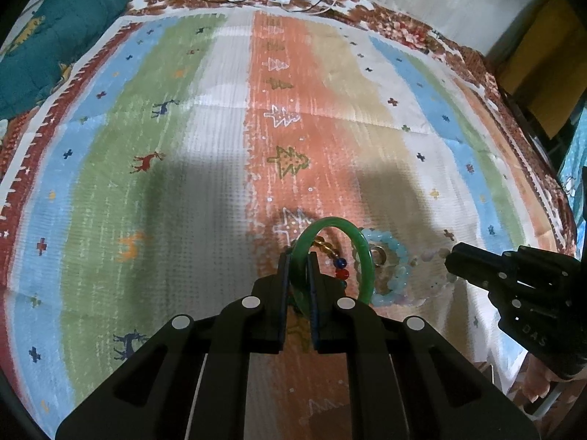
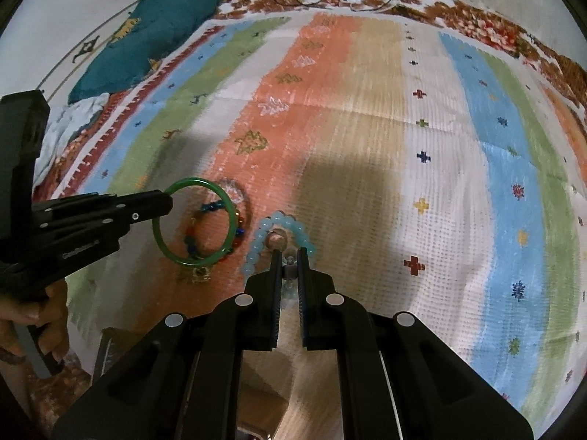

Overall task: Organize jewelry
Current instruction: 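Grasp the white bead bracelet with the right tool while the left tool lifts the green bangle, then carry the green bangle and white bead bracelet over the tin box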

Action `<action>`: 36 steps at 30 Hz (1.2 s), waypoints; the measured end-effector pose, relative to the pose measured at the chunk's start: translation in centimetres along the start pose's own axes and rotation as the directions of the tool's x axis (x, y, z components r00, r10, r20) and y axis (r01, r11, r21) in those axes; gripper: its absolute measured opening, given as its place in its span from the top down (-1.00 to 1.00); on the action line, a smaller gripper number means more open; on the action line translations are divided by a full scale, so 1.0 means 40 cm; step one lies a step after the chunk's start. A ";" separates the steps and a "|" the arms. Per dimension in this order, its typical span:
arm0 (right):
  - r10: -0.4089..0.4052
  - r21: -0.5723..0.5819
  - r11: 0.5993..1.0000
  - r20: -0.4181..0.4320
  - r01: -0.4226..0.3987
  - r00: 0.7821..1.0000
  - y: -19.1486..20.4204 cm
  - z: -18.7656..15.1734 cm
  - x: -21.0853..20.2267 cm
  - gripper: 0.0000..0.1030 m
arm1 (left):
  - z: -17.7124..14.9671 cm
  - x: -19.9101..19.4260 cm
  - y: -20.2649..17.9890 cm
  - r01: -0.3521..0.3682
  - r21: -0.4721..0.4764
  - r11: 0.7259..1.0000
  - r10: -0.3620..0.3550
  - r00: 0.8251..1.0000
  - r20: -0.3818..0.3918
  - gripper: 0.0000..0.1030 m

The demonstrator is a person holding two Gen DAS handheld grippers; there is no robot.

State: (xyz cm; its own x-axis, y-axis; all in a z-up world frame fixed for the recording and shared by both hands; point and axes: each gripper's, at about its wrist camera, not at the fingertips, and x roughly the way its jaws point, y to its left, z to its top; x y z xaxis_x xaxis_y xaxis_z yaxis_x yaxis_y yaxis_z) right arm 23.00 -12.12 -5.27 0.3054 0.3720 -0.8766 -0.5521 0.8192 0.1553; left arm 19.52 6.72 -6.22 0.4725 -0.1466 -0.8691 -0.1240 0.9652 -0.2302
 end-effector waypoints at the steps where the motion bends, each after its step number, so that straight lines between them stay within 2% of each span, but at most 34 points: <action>1: 0.002 -0.001 1.000 0.004 -0.002 1.000 0.003 0.000 -0.004 0.83 | -0.001 -0.004 -0.001 -0.001 0.001 1.000 0.001 1.000 0.004 0.83; 9: 0.003 -0.008 1.000 0.032 -0.003 0.999 0.017 -0.009 -0.041 0.83 | -0.014 -0.019 -0.012 -0.005 0.008 1.000 0.004 1.000 0.015 0.83; 23: -0.048 0.002 0.999 0.065 0.048 0.997 0.017 -0.038 -0.075 0.83 | -0.036 -0.052 -0.039 -0.022 0.023 0.999 0.021 0.999 0.044 0.83; 36: -0.102 0.018 0.995 0.156 0.100 0.982 0.027 -0.053 -0.135 0.83 | -0.062 -0.134 -0.074 -0.021 0.044 0.999 0.016 0.993 0.114 0.83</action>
State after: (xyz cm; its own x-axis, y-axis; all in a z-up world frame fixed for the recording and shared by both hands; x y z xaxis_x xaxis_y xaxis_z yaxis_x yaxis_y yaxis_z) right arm 19.11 -14.16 -1.33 0.4775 0.3505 -0.8057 -0.5045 0.8601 0.0752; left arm 15.20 4.13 -1.96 0.5667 -0.1058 -0.8171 -0.0951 0.9767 -0.1924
